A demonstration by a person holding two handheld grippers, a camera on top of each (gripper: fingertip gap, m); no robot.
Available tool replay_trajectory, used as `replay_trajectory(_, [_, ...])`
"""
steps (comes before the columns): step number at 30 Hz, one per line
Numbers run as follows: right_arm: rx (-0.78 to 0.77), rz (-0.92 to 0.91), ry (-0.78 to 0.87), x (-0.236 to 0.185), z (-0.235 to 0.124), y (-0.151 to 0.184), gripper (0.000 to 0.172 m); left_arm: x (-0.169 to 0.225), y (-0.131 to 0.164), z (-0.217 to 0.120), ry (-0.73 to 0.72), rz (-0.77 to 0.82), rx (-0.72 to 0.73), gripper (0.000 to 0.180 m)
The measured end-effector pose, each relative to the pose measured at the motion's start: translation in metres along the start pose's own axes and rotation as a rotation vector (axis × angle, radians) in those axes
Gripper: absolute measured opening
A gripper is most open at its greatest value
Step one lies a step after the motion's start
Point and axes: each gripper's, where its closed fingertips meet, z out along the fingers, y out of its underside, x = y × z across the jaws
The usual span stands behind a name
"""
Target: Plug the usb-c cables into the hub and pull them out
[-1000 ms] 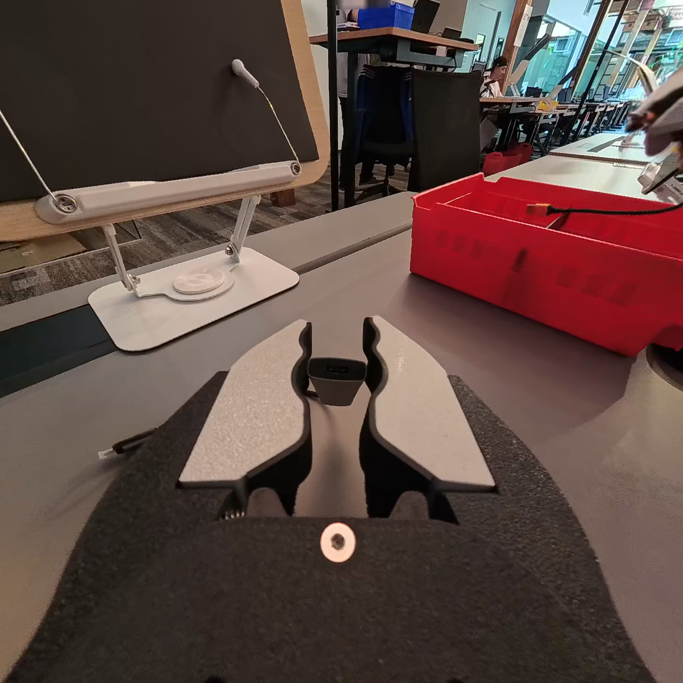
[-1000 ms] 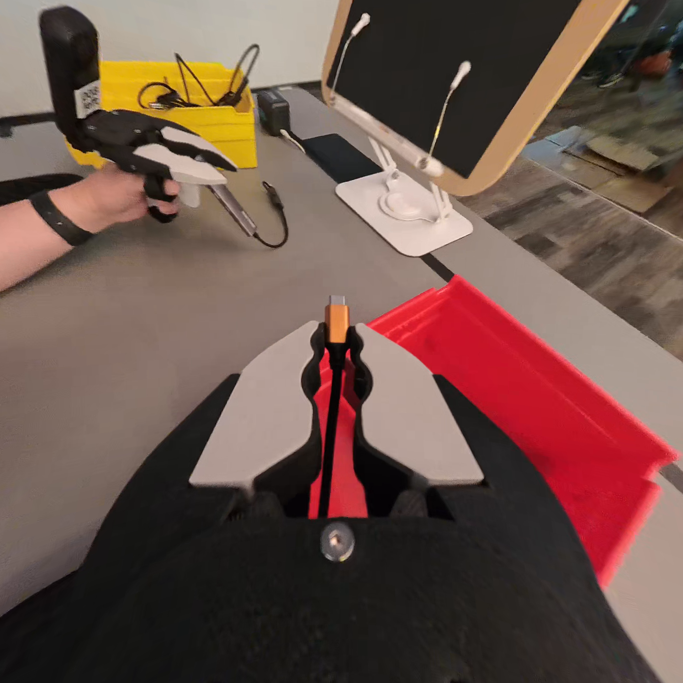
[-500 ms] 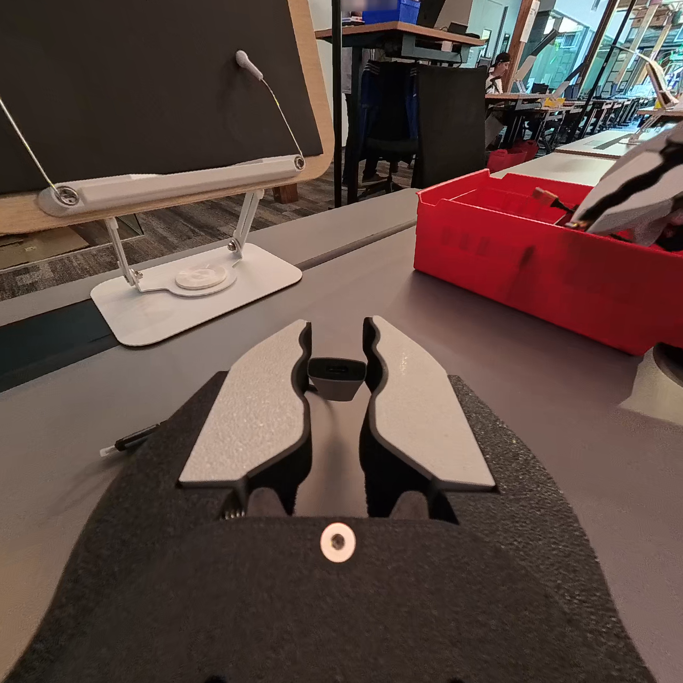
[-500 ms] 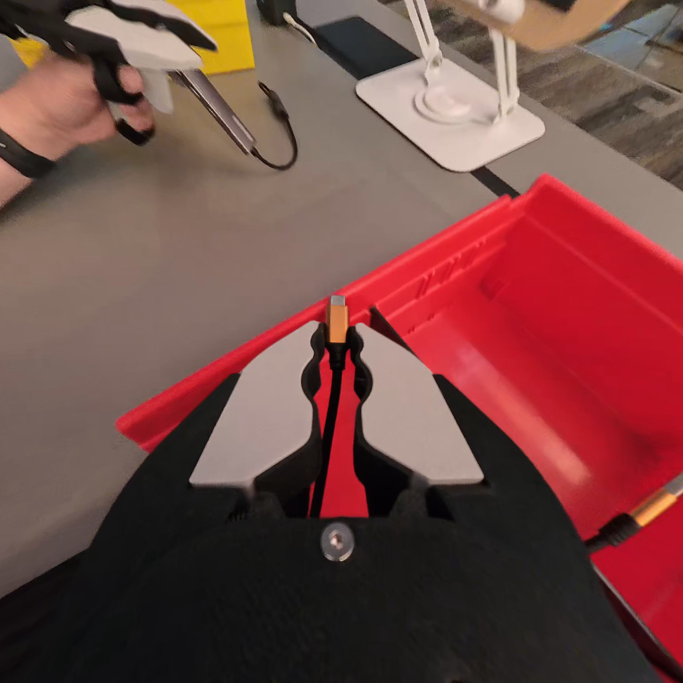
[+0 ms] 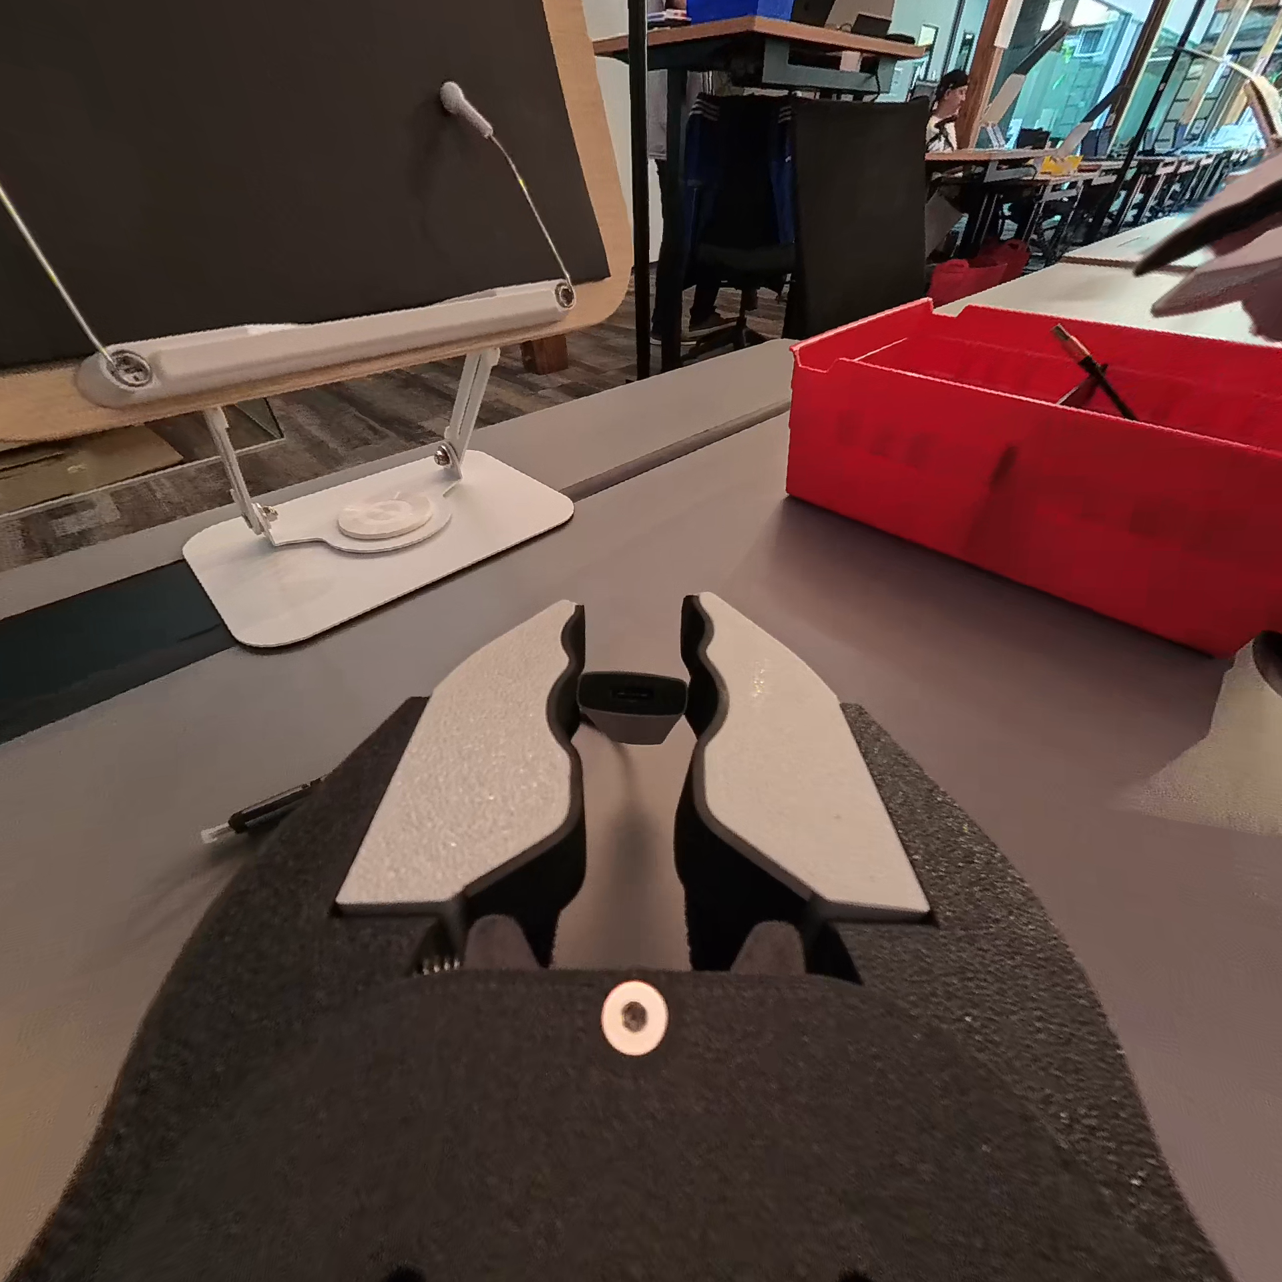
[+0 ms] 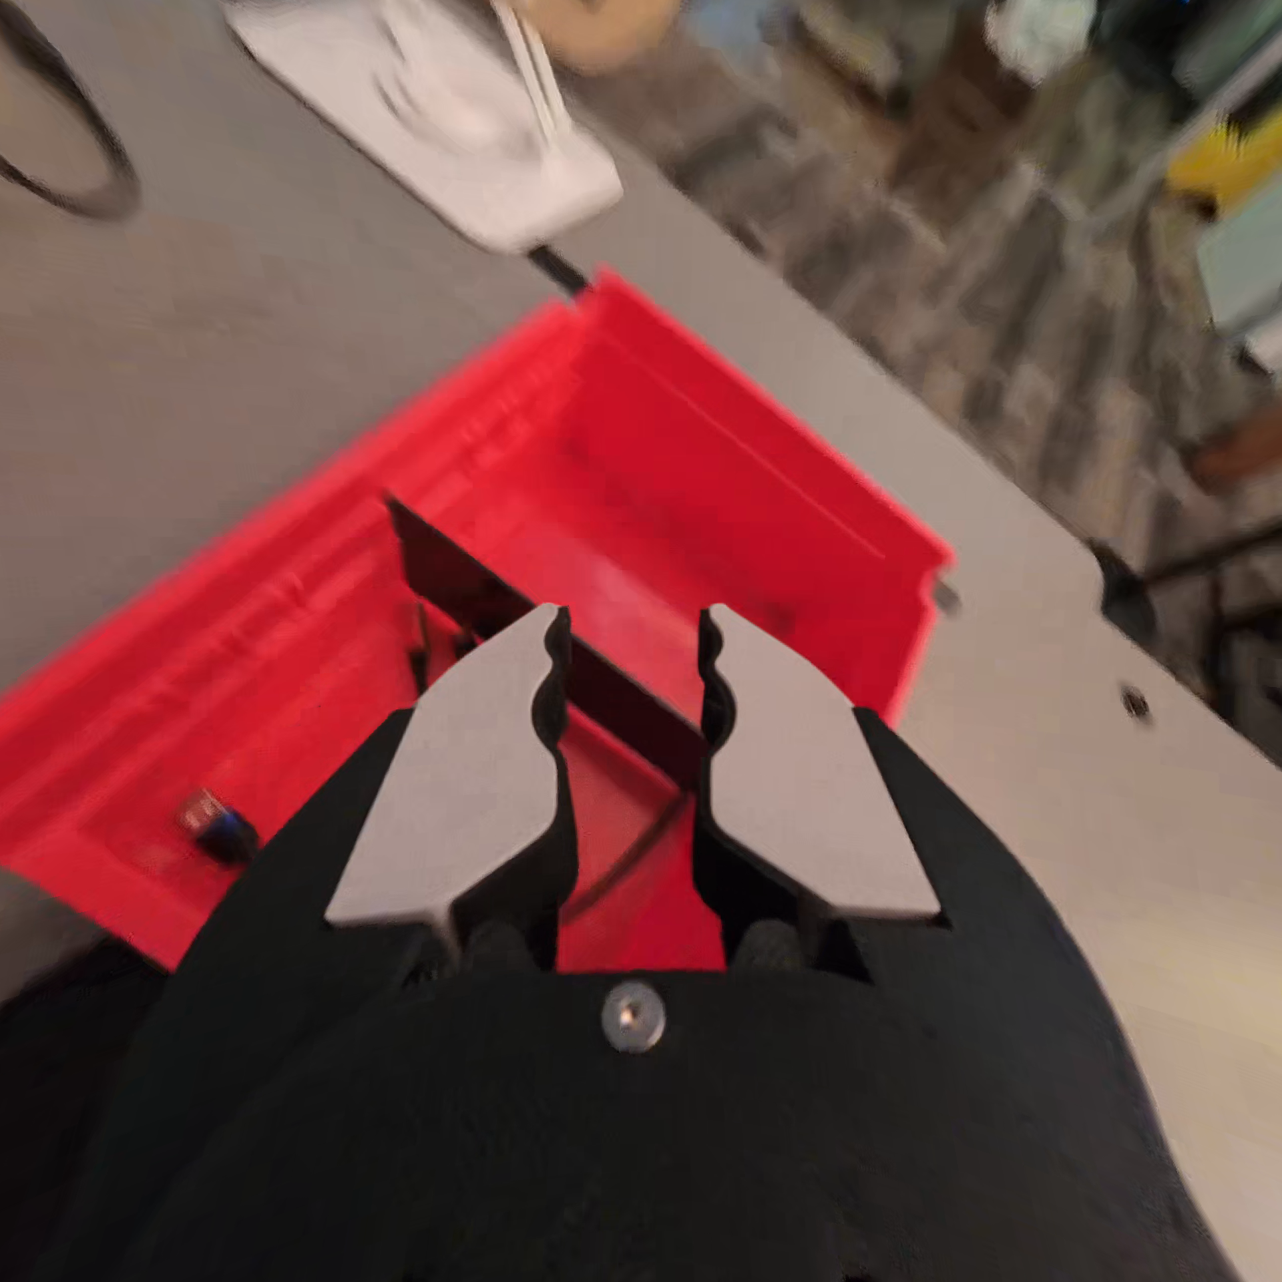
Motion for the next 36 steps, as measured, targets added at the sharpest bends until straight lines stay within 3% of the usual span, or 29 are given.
replay_trajectory(4, [-0.349, 0.076, 0.065, 0.013, -0.011, 0.057, 0.026, 0.002, -0.001, 0.001, -0.001, 0.01, 0.0, 0.026])
replay_trajectory(11, [-0.57, 0.083, 0.273, 0.023, 0.004, 0.09, 0.022, 0.004, 0.0, 0.0, -0.013, 0.033, -0.013, 0.026])
replay_trajectory(15, [-0.656, 0.083, 0.293, 0.027, 0.015, 0.106, 0.017, 0.005, 0.001, 0.0, -0.019, 0.052, -0.025, 0.026])
replay_trajectory(20, [-0.607, -0.054, 0.206, 0.015, 0.019, 0.101, 0.007, 0.003, 0.001, 0.0, -0.026, 0.061, -0.031, 0.026])
replay_trajectory(24, [-0.626, -0.357, -0.074, -0.029, 0.012, 0.112, 0.006, 0.004, 0.0, 0.0, -0.031, 0.062, -0.023, 0.026])
replay_trajectory(26, [-0.683, -0.472, -0.093, -0.033, 0.013, 0.124, 0.007, 0.005, 0.0, 0.0, -0.034, 0.073, -0.026, 0.026])
replay_trajectory(28, [-0.716, -0.447, -0.071, -0.031, 0.02, 0.131, 0.008, 0.006, 0.0, 0.001, -0.035, 0.084, -0.028, 0.026])
replay_trajectory(31, [-0.714, -0.338, -0.082, -0.033, 0.028, 0.136, 0.026, 0.008, -0.003, -0.001, -0.038, 0.091, -0.019, 0.026])
replay_trajectory(36, [-0.505, -0.281, -0.017, -0.029, 0.017, 0.099, 0.036, 0.011, -0.015, -0.008, -0.022, 0.065, 0.024, 0.026])
